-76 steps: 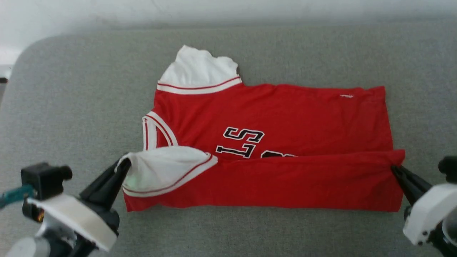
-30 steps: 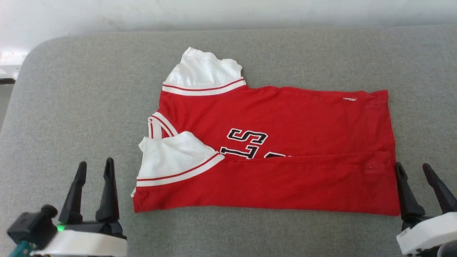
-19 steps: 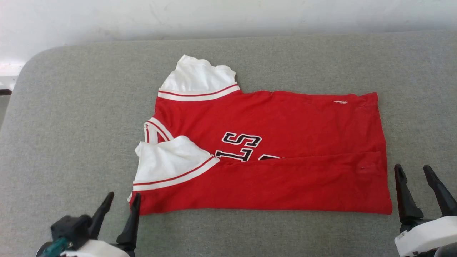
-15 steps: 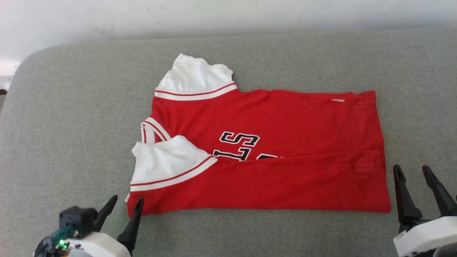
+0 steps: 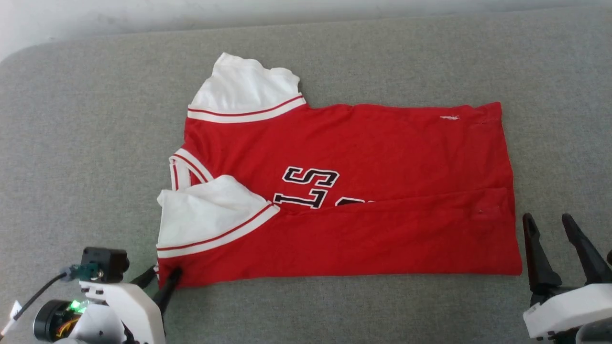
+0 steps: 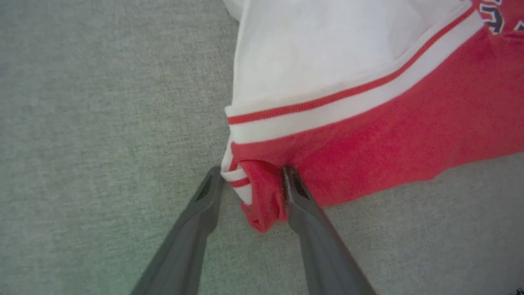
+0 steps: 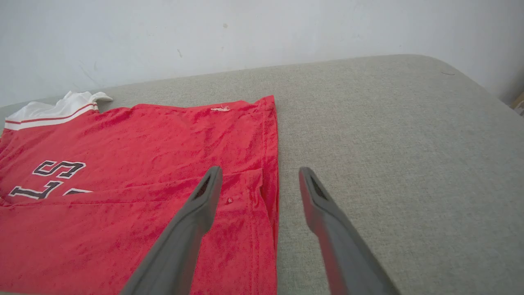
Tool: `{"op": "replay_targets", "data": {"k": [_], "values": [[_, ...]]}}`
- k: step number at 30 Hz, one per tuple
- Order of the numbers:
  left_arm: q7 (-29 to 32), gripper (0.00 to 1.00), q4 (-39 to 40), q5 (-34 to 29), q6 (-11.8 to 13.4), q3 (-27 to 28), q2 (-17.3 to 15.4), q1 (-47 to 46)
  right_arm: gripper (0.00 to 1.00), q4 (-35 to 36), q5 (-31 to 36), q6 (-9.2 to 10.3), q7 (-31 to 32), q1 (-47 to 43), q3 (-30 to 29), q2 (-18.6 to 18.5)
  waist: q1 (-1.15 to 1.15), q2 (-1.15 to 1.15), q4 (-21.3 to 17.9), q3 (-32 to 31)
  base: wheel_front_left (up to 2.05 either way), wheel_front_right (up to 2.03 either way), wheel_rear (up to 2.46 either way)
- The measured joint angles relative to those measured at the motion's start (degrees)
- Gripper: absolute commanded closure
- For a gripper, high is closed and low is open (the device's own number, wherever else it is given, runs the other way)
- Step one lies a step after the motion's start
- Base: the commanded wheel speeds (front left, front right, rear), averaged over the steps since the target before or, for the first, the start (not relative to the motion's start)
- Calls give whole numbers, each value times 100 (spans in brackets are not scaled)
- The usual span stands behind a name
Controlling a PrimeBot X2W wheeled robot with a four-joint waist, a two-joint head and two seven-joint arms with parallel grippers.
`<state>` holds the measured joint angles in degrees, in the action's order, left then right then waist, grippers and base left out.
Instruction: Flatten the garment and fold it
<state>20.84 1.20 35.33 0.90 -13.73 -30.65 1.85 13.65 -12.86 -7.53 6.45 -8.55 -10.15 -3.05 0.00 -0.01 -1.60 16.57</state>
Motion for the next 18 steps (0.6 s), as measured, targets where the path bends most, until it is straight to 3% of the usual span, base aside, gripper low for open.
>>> {"op": "replay_targets", "data": {"k": [9, 18], "values": [[32, 100, 64, 159, -92, 9, 65, -71, 0, 310, 111, 0, 535, 376, 146, -249, 1, 0, -33, 45, 0, 0, 0], [-98, 100, 108, 203, -82, 2, 146, -35, 0, 416, -344, 0, 2740, 463, -82, -590, 1, 0, 23, 31, 0, 0, 0]]}}
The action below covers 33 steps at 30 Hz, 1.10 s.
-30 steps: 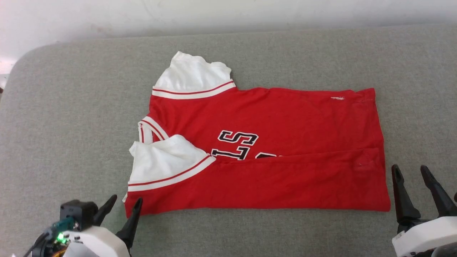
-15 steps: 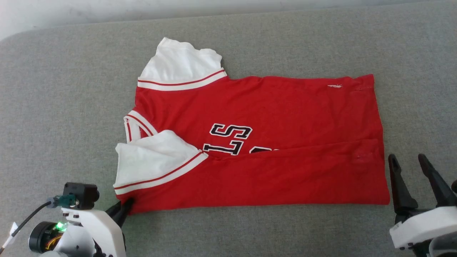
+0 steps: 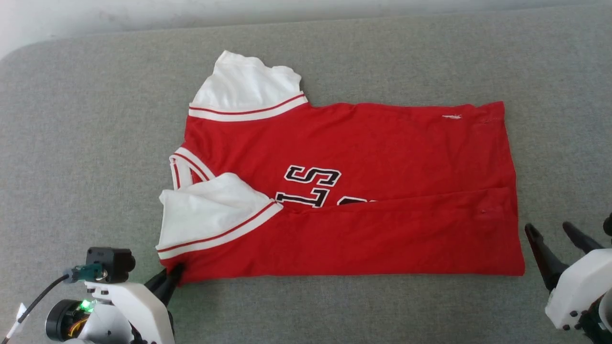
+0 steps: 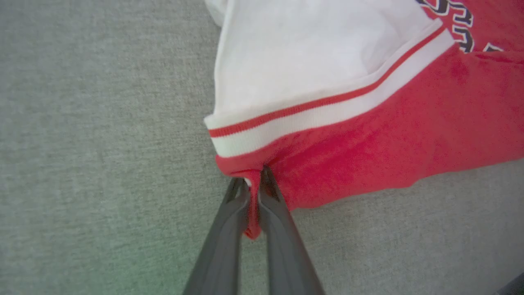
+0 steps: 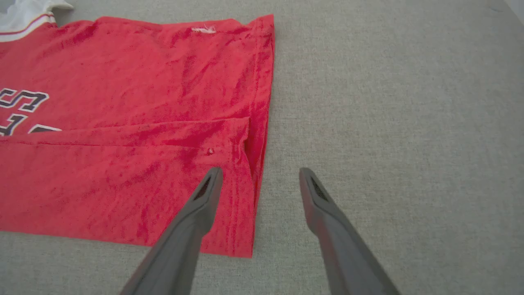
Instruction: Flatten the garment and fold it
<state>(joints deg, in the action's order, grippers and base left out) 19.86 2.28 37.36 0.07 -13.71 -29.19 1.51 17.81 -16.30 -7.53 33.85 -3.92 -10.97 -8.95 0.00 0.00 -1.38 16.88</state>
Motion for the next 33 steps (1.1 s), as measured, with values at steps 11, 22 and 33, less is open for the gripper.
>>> {"op": "replay_targets", "data": {"k": [11, 22, 33], "values": [[-67, 100, 141, 48, -3, 11, -23, -45, 0, -1010, -41, 0, 242, 7, 176, -12, 0, 0, 88, 279, 0, 0, 0], [-43, 100, 199, 198, -64, 21, -48, -123, 100, -1265, -131, -1, 243, 161, 197, 129, -1, 0, 173, 422, 0, 0, 0], [-129, 100, 312, 634, -79, 271, 31, 118, 100, -1063, -252, -1, 367, 138, 67, 145, 2, 0, 168, 151, 0, 0, 0]]}}
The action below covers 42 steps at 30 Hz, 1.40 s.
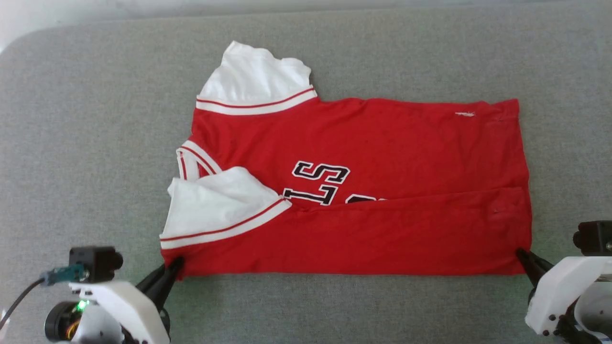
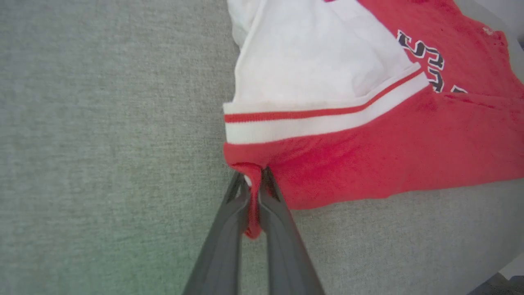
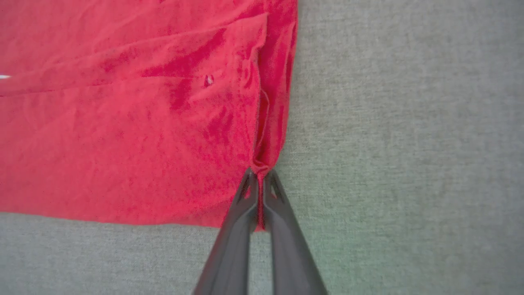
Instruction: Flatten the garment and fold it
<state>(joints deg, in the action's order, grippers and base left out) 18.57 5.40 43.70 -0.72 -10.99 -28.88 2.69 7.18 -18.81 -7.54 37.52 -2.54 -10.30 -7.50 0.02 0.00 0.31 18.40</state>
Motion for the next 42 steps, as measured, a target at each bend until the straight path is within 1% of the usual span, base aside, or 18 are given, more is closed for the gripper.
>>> {"op": "replay_targets", "data": {"k": [6, 12, 13, 14, 20, 25, 30, 31, 32, 33, 34, 35, 36, 37, 38, 39, 42], "values": [[23, 100, 347, 238, 107, 158, -16, 464, 100, 358, -118, 0, 252, -176, -114, -107, -1, 0, -14, -280, 0, 0, 0], [261, 100, 742, 400, 338, 226, -49, 1029, 100, 690, -269, 0, 582, -565, -234, -172, -2, 0, -27, -581, 0, 0, 0], [261, 100, 742, 400, 338, 226, -49, 1029, 100, 690, -269, 0, 582, -565, -234, -172, -2, 0, -27, -581, 0, 0, 0], [366, 100, 833, 474, 416, 218, -56, 1235, 100, 754, -303, 0, 681, -695, -264, -171, -2, 0, -34, -673, 0, 0, 0], [513, 100, 907, 619, 537, 108, -8, 1619, 100, 779, -345, 0, 846, -1028, -294, -155, -2, 0, -23, -862, 0, 0, 0], [491, 100, 805, 613, 538, 27, 53, 1612, 100, 710, -328, 0, 826, -1098, -277, -159, -3, 0, 41, -878, 0, 0, 0], [309, 100, 394, 575, 461, -70, 249, 1311, 100, 432, -266, 0, 617, -1052, -178, -125, -2, 1, 106, -824, 0, 0, 0], [294, 99, 297, 564, 426, -93, 275, 1223, 100, 365, -257, 0, 567, -1034, -147, -116, -2, 1, 114, -811, 0, 0, 0], [260, 95, 216, 564, 421, -113, 307, 1152, 100, 301, -248, 0, 523, -1015, -116, -108, -2, 1, 120, -799, 0, 0, 0], [259, 91, 132, 568, 393, -131, 335, 1091, 89, 244, -248, 0, 482, -994, -79, -105, -2, 1, 123, -787, 0, 0, 0], [258, 85, 64, 569, 367, -147, 350, 1055, 62, 194, -247, 0, 447, -965, -47, -107, -2, 1, 123, -777, 0, 0, 0], [258, 77, 12, 573, 342, -153, 363, 1027, 45, 156, -248, 0, 410, -939, -27, -111, -2, 1, 121, -766, 0, 0, 0], [260, 65, -36, 593, 333, -147, 376, 1007, 0, 126, -250, 0, 374, -923, -9, -115, -2, 1, 118, -756, 0, 0, 0], [261, 47, -62, 627, 333, -145, 379, 1007, 0, 102, -269, 0, 342, -919, -19, -104, -2, 1, 114, -748, 0, 0, 0], [259, 16, -70, 649, 332, -131, 385, 1011, 0, 89, -288, 0, 302, -918, -35, -94, -2, 1, 108, -743, 0, 0, 0], [247, 0, -65, 690, 333, -86, 402, 1015, 0, 102, -296, 1, 258, -918, -34, -98, -2, 1, 103, -736, 0, 0, 0], [85, 0, 55, 862, 336, 127, 445, 1084, 0, 233, -299, 1, 82, -916, -102, -103, -2, 1, 84, -708, 0, 0, 0]]}}
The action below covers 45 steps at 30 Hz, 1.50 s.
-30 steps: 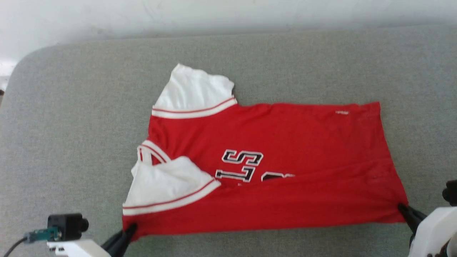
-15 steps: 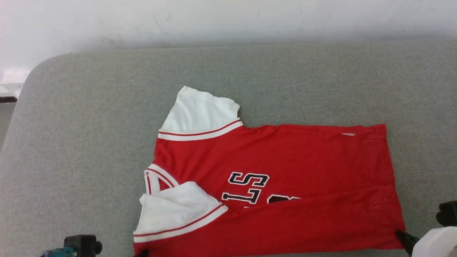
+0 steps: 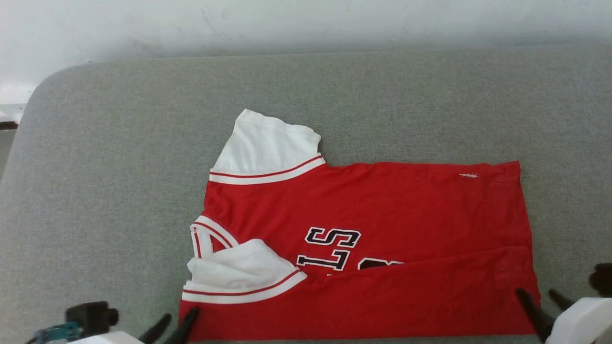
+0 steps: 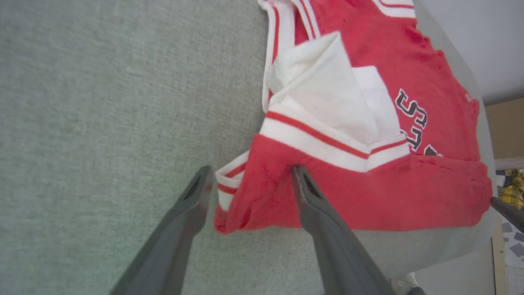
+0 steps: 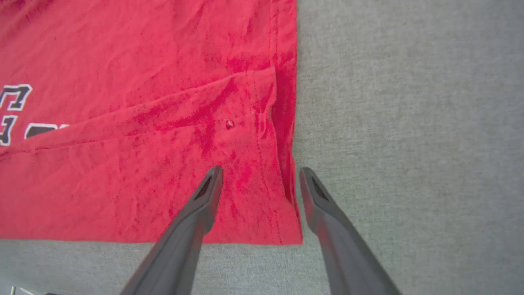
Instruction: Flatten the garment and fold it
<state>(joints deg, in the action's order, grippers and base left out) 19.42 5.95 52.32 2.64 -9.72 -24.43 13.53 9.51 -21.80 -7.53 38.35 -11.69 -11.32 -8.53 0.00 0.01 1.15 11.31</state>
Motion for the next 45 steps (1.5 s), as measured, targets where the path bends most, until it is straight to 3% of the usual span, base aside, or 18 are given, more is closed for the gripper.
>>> {"op": "replay_targets", "data": {"k": [5, 10, 17, 21, 28, 31, 35, 40, 45], "values": [[-587, 0, 571, -30, 23, 485, -34, 141, 0, 481, 174, 0, -610, 116, -366, 200, 0, 0, -19, 68, 0, 0, 0], [-1405, 0, 1099, -829, 212, 856, -210, -197, 0, 896, 626, 0, -1183, 308, -363, 349, 0, 0, -39, 169, 0, 0, 0], [-1581, 0, 1044, -1969, 307, 482, -547, -1903, 0, 1134, 1067, 0, -1669, 729, 26, 442, 1, 0, -68, 442, 0, 0, 0], [-1281, 0, 678, -2243, 60, 111, -700, -3156, 0, 1206, 1223, 0, -1838, 1001, 280, 480, 1, 0, -106, 688, 0, 0, 0], [-450, 0, -275, -2431, -677, -563, -943, -5122, 0, 1176, 1432, 0, -2090, 1444, 664, 524, 2, 0, -211, 1260, 0, 0, 0], [-84, 0, -634, -2432, -875, -973, -985, -5694, 0, 1104, 1450, 0, -2141, 1547, 746, 533, 2, 0, -269, 1516, 0, 0, 0], [232, 0, -1022, -2380, -968, -1489, -1068, -6258, 0, 1005, 1491, 0, -2196, 1656, 828, 542, 2, 0, -367, 1830, 0, 0, 0], [958, 0, -1365, -1890, -975, -2246, -1335, -6607, 0, 893, 1493, 0, -2270, 1752, 928, 547, 2, 0, -543, 2142, 0, 0, 0], [1697, 0, -1541, -1323, -976, -2552, -1672, -6830, 0, 851, 1475, 0, -2319, 1764, 925, 547, 1, 0, -730, 2360, 0, 0, 0]]}}
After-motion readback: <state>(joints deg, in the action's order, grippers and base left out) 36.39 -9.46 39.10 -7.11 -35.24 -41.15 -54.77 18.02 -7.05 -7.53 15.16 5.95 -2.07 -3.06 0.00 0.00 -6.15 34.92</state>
